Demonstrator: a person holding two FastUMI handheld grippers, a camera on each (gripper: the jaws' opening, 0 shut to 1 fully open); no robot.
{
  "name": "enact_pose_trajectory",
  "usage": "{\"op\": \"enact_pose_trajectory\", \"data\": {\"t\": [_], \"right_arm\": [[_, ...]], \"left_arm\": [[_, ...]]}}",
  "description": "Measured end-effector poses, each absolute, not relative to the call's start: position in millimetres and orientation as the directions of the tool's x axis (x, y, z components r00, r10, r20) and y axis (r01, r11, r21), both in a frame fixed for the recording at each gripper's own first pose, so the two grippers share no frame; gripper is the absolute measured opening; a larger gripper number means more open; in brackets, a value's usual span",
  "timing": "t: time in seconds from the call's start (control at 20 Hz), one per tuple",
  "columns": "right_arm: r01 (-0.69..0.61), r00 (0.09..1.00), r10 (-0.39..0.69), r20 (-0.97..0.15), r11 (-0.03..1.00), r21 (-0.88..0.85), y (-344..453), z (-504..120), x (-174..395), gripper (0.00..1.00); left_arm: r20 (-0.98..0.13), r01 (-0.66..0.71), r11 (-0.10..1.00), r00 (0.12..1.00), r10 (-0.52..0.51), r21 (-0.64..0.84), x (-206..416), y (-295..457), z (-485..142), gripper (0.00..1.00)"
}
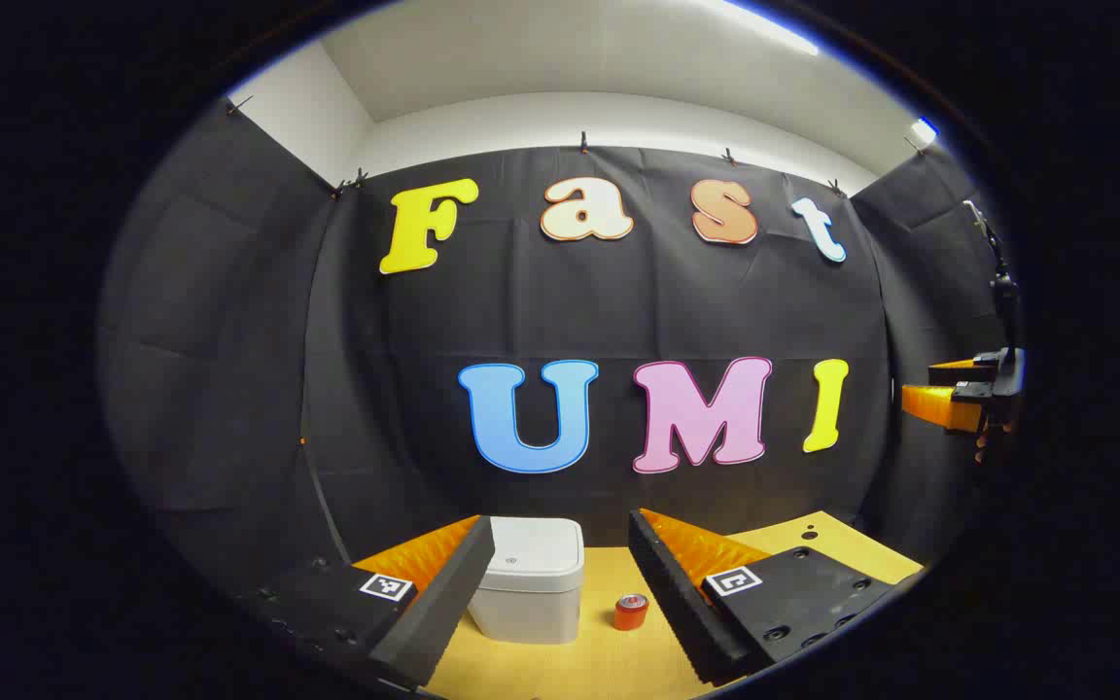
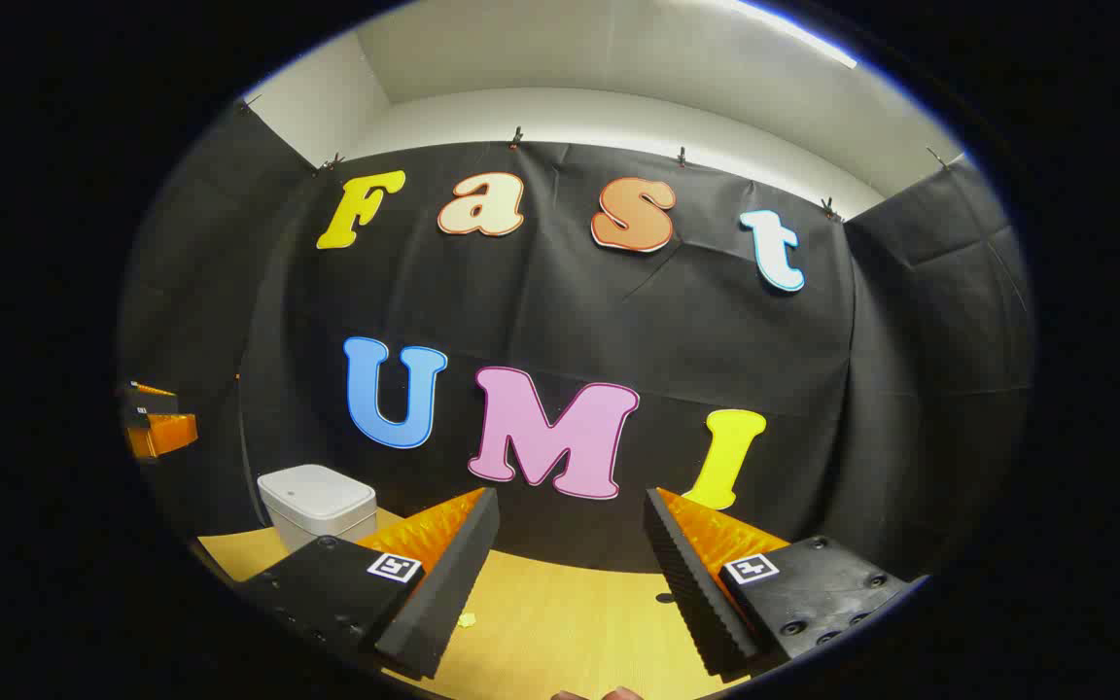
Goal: Press the lid of the desktop garbage bin to open it, pick up the crumpled paper on the desktop and throw it into the bin, then pick up the pop can on the desktop and drop it into the bin, and finally close the garbage bin lid.
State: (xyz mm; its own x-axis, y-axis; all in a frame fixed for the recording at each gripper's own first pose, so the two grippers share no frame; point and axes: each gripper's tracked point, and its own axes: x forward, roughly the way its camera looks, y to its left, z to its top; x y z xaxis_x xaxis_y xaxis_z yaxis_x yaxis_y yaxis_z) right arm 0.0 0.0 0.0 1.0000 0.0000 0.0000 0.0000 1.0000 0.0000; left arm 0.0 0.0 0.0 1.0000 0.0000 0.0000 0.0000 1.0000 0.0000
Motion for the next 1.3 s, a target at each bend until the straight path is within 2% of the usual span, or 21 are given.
{"op": "enact_pose_trajectory", "data": {"t": [0.1,0.15,0.35,0.9,1.1,1.15,1.25,1.3], "right_arm": [[0.008,1.000,-0.009,0.023,1.000,0.013,-1.8,4.8,-0.3,0.87],[0.011,0.999,-0.012,0.033,1.000,0.025,-2.7,6.1,-0.3,0.96],[0.012,0.997,-0.018,0.073,0.997,0.076,2.7,13.4,-3.0,0.96],[0.016,1.000,-0.016,0.000,0.998,0.053,0.9,-6.3,-1.1,0.96],[0.024,0.999,-0.023,-0.026,0.999,0.040,-2.0,-13.3,3.3,0.96],[0.022,1.000,-0.022,-0.022,0.999,0.031,-1.3,-11.5,4.9,0.96],[0.019,1.000,-0.019,-0.015,1.000,0.007,-1.5,-7.6,9.0,0.96],[0.020,1.000,-0.020,-0.010,1.000,-0.001,-1.9,-4.3,10.3,1.00]], "left_arm": [[-0.003,-0.008,1.000,1.000,0.008,0.006,-3.4,5.0,-2.1,0.93],[0.005,-0.012,1.000,1.000,0.012,0.011,-2.6,7.0,0.5,0.93],[0.019,0.012,1.000,1.000,-0.012,-0.014,-2.0,0.1,0.3,0.93],[0.018,0.000,1.000,1.000,0.000,0.000,6.2,1.1,1.1,0.93],[0.026,0.064,0.996,0.998,-0.063,-0.059,22.2,-2.6,-4.3,0.93],[0.015,0.096,0.994,0.995,-0.095,-0.059,28.6,-5.7,-9.7,0.93],[-0.005,0.093,0.996,0.996,-0.093,-0.016,42.3,9.6,-15.2,0.93],[0.004,0.092,0.996,0.996,-0.092,-0.004,49.1,14.4,-10.6,0.94]]}}
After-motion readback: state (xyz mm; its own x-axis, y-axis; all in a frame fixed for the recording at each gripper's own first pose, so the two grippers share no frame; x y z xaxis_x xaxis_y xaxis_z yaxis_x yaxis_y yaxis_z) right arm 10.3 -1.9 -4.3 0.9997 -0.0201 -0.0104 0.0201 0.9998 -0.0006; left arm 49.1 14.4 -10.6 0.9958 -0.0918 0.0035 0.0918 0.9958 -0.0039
